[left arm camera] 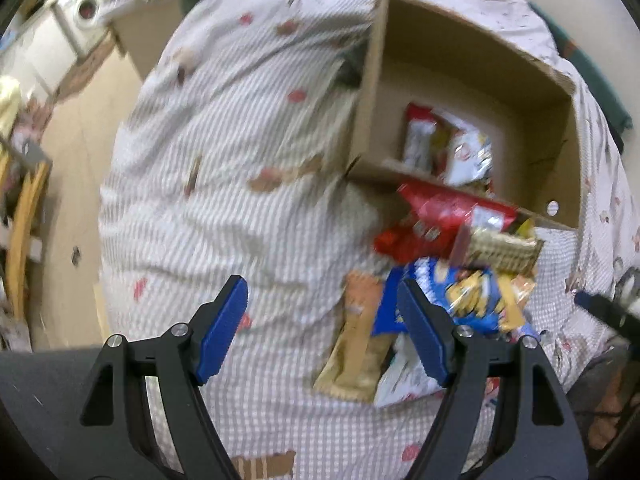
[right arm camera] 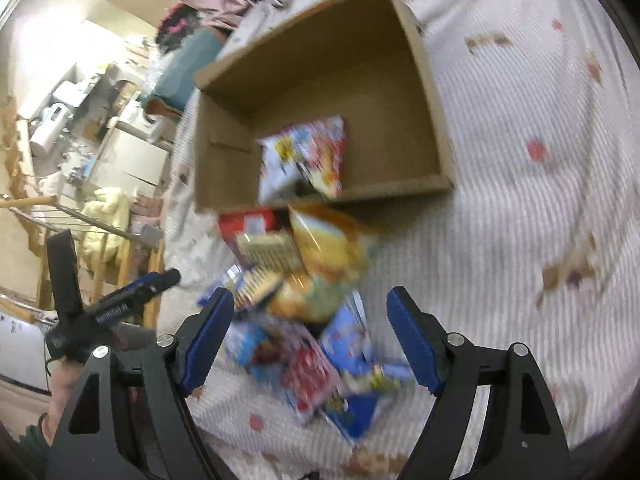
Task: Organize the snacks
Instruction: 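Grasp the brown bar with the left tool while the right tool grasps the blue packet, then lower the brown bar into the box with the left tool while the right tool drops the blue packet in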
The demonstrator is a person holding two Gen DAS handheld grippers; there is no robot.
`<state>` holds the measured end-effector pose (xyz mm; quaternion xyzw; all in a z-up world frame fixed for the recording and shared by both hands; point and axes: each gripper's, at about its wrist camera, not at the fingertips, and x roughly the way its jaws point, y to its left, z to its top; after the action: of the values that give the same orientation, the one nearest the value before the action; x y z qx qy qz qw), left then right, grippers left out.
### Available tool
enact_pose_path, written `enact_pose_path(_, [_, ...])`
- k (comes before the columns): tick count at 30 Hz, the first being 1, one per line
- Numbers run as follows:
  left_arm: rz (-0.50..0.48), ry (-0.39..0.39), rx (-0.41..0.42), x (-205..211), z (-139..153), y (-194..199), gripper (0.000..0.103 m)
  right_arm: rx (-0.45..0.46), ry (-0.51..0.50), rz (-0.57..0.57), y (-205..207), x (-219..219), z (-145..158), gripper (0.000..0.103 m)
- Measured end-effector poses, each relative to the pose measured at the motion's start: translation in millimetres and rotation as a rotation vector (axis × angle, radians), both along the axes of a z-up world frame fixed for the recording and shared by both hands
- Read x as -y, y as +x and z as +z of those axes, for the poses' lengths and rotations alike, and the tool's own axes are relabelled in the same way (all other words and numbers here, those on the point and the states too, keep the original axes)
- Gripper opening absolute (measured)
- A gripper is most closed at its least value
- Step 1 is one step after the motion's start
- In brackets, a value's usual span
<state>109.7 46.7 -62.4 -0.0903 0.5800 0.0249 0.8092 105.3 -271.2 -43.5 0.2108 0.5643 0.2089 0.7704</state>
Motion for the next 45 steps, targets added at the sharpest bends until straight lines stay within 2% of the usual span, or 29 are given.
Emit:
enact_pose_path(5, [0.039, -0.072, -0.14, -9.4, -34.4, -4.8, 0.039, -0.127, -0.005, -0.069, -15.0, 12.0, -23.4, 0.081])
enact_pose_path(9, [-0.004, -0.082, -0.215, 4.0, -56.5, -6.0, 0.038, -0.125, -0.034, -0.084, -18.0, 19.6, -24.0, 0.081])
enact_pose_path(12, [-0.033, -0.108, -0.221, 16.6, -61.6, -6.2, 0.038, -0.133, -0.026, -0.111, -22.1, 29.7, -25.6, 0.081])
enact_pose_path(16, [-0.079, -0.078, -0.268, 33.8, -76.8, -3.5, 0.045, -0.131, -0.014, -0.125, -24.7, 36.4, -25.1, 0.081])
enact_pose_path(20, [-0.082, -0.066, -0.285, 41.4, -88.3, -0.4, 0.045, -0.175, -0.025, -0.122, -26.2, 37.2, -33.9, 0.081])
enact_pose_path(21, [-0.081, -0.072, -0.28, 42.5, -88.8, 0.8, 0.044, -0.194, -0.024, -0.124, -26.8, 37.5, -37.9, 0.081])
enact_pose_path(22, [-0.079, -0.082, -0.275, 43.7, -89.1, 1.6, 0.038, -0.219, -0.02, -0.127, -27.3, 38.5, -42.8, 0.081])
enact_pose_path(24, [-0.071, -0.089, -0.28, 45.1, -90.9, 3.9, 0.036, -0.261, 0.003, -0.127, -28.3, 40.0, -52.0, 0.081])
enact_pose_path(25, [-0.066, -0.087, -0.282, 44.6, -90.9, 4.2, 0.03, -0.285, 0.019, -0.125, -27.7, 39.8, -57.7, 0.08])
enact_pose_path(27, [-0.066, -0.082, -0.28, 43.7, -88.6, 6.7, 0.025, -0.307, 0.024, -0.115, -23.5, 36.1, -64.2, 0.071])
enact_pose_path(29, [-0.07, -0.076, -0.27, 36.4, -84.7, 5.1, 0.018, -0.327, 0.017, -0.104, -19.8, 31.1, -72.4, 0.069])
enact_pose_path(32, [-0.069, -0.068, -0.251, 29.6, -79.1, 2.3, 0.015, -0.351, 0.003, -0.083, -16.1, 26.1, -84.8, 0.064])
enact_pose_path(34, [-0.064, -0.067, -0.241, 24.8, -73.1, -1.6, 0.014, -0.347, 0.007, -0.072, -13.3, 23.7, -86.0, 0.048])
enact_pose_path(36, [-0.056, -0.059, -0.225, 19.5, -65.3, -6.9, 0.014, -0.318, 0.001, -0.07, -12.4, 23.5, -80.6, 0.039])
enact_pose_path(40, [-0.015, -0.059, -0.194, 2.3, -47.7, -20.3, 0.013, -0.22, -0.018, -0.087, -19.9, 32.0, -55.6, 0.033])
enact_pose_path(45, [0.033, -0.045, -0.09, -15.0, -14.9, -34.2, 0.013, -0.075, -0.148, -0.116, -35.7, 38.8, -9.6, 0.033])
